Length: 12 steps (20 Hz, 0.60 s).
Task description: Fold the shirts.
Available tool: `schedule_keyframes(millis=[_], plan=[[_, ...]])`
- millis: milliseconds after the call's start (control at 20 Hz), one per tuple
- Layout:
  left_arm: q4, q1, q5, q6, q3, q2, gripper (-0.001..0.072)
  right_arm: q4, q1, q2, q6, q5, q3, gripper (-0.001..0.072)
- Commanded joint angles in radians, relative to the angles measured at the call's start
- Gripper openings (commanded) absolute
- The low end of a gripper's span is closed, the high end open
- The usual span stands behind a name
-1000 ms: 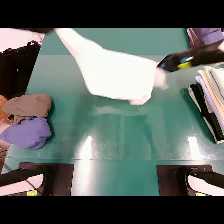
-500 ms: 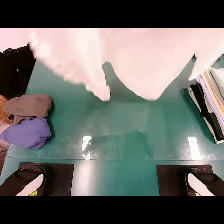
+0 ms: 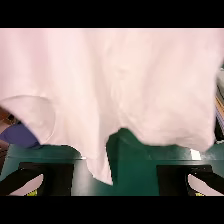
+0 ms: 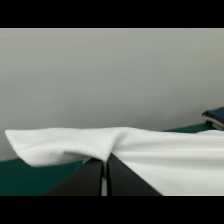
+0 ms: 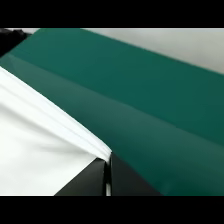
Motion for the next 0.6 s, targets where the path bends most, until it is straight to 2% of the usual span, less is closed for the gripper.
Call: schedule_keyframes(millis=[0, 100, 300, 550], plan=[[0.046, 0.000, -0.105, -0.010, -0.035, -0.230, 0.0027, 0.012, 0.043, -0.191, 0.024, 0.018, -0.032, 0.0015], [0.047, 0.000, -0.099, -0.002, -0.095, -0.373, 0.0027, 0.013, 0.043, -0.307, 0.034, 0.005, -0.109, 0.0015], [0.045, 0.000, -0.062, -0.002, -0.113, -0.644, 0.0027, 0.015, 0.044, -0.491, 0.034, -0.118, -0.258, 0.0015], [-0.002, 0.000, 0.037, -0.003, -0.114, -0.800, 0.0027, 0.023, 0.054, -0.643, 0.034, -0.209, -0.293, 0.0016]])
